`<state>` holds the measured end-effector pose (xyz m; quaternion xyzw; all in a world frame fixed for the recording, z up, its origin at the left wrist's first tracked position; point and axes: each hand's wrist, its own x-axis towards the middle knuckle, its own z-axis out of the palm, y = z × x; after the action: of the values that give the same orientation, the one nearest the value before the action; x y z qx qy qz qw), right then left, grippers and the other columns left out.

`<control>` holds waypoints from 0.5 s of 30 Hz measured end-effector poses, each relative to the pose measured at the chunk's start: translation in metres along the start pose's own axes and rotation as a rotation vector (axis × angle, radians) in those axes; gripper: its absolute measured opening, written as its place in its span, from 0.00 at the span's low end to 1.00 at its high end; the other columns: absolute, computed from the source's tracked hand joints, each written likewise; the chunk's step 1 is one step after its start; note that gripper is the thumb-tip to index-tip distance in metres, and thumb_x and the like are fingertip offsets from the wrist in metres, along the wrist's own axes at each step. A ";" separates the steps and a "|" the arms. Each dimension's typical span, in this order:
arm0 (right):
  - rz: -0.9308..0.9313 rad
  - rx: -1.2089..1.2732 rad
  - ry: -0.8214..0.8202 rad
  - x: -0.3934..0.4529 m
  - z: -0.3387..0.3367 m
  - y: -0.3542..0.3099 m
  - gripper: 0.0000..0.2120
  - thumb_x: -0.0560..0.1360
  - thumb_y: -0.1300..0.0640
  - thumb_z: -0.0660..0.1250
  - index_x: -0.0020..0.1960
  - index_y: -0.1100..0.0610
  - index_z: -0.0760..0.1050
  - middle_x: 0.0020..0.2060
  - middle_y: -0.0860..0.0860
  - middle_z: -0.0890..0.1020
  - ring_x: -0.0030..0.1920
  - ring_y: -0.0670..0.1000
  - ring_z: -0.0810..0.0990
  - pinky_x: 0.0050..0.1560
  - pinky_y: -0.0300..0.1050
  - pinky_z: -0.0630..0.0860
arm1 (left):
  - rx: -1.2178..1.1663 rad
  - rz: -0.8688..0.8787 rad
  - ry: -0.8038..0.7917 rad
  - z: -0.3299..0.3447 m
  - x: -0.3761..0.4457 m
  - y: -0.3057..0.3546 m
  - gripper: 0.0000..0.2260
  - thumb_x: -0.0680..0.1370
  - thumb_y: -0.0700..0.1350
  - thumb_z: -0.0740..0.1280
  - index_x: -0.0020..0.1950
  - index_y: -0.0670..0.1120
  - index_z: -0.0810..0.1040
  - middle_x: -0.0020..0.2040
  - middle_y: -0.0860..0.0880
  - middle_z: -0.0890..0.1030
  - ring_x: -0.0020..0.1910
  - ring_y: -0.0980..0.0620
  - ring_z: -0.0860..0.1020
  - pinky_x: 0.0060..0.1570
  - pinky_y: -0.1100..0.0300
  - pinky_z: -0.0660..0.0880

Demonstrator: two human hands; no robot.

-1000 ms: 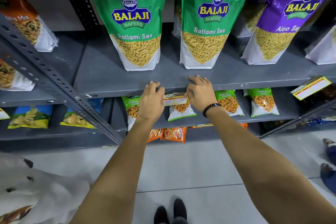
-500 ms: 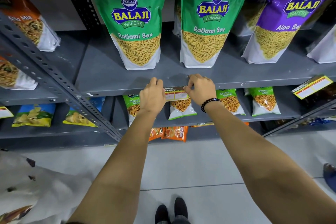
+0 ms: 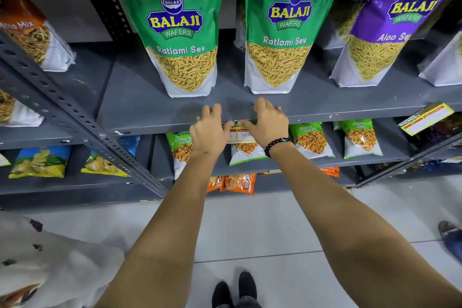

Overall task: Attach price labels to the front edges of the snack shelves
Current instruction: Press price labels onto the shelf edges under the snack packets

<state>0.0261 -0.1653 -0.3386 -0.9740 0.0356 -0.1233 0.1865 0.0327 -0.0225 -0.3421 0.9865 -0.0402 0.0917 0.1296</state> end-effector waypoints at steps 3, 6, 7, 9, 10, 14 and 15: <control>0.001 0.021 -0.034 0.000 0.000 -0.001 0.21 0.68 0.47 0.71 0.50 0.60 0.67 0.47 0.58 0.80 0.49 0.60 0.78 0.58 0.56 0.71 | -0.051 -0.029 -0.005 0.000 -0.001 0.005 0.18 0.73 0.51 0.69 0.56 0.44 0.69 0.52 0.41 0.76 0.47 0.37 0.79 0.38 0.48 0.77; -0.028 0.057 -0.160 -0.008 -0.009 0.007 0.25 0.71 0.51 0.69 0.61 0.60 0.64 0.58 0.60 0.77 0.62 0.60 0.72 0.68 0.59 0.64 | -0.091 -0.034 -0.037 -0.004 -0.005 0.010 0.21 0.73 0.51 0.71 0.59 0.42 0.69 0.56 0.39 0.76 0.55 0.37 0.76 0.51 0.43 0.76; -0.056 0.043 -0.195 -0.014 -0.015 0.014 0.27 0.72 0.53 0.68 0.66 0.59 0.61 0.63 0.60 0.74 0.68 0.59 0.67 0.72 0.59 0.60 | -0.076 -0.008 -0.047 -0.004 -0.008 0.013 0.23 0.73 0.52 0.70 0.61 0.41 0.68 0.59 0.39 0.75 0.60 0.37 0.73 0.58 0.43 0.73; -0.093 -0.018 -0.208 -0.027 -0.031 0.033 0.29 0.74 0.57 0.64 0.71 0.58 0.55 0.70 0.59 0.67 0.74 0.57 0.58 0.75 0.59 0.53 | -0.030 0.076 -0.068 -0.005 -0.014 0.024 0.26 0.75 0.52 0.68 0.67 0.40 0.64 0.67 0.39 0.71 0.71 0.38 0.64 0.70 0.44 0.63; -0.088 -0.042 -0.196 -0.034 -0.040 0.045 0.29 0.75 0.58 0.63 0.71 0.58 0.54 0.72 0.57 0.65 0.74 0.57 0.56 0.76 0.58 0.52 | -0.023 0.121 -0.079 -0.006 -0.017 0.033 0.27 0.76 0.51 0.66 0.69 0.41 0.62 0.70 0.39 0.68 0.73 0.39 0.60 0.73 0.45 0.59; 0.002 -0.103 -0.129 -0.055 -0.081 0.096 0.27 0.76 0.60 0.60 0.72 0.57 0.53 0.74 0.55 0.61 0.75 0.55 0.54 0.76 0.58 0.51 | -0.032 0.310 -0.119 -0.010 -0.029 0.088 0.26 0.79 0.52 0.61 0.73 0.43 0.59 0.75 0.42 0.61 0.76 0.41 0.55 0.75 0.46 0.52; 0.022 -0.116 -0.112 -0.058 -0.093 0.112 0.27 0.77 0.60 0.59 0.72 0.57 0.53 0.74 0.55 0.61 0.75 0.55 0.54 0.76 0.58 0.50 | -0.033 0.357 -0.121 -0.009 -0.032 0.105 0.24 0.80 0.52 0.60 0.72 0.44 0.60 0.76 0.42 0.61 0.76 0.41 0.54 0.75 0.46 0.52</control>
<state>-0.0563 -0.2954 -0.3102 -0.9881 0.0428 -0.0642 0.1330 -0.0109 -0.1192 -0.3133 0.9651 -0.2240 0.0530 0.1247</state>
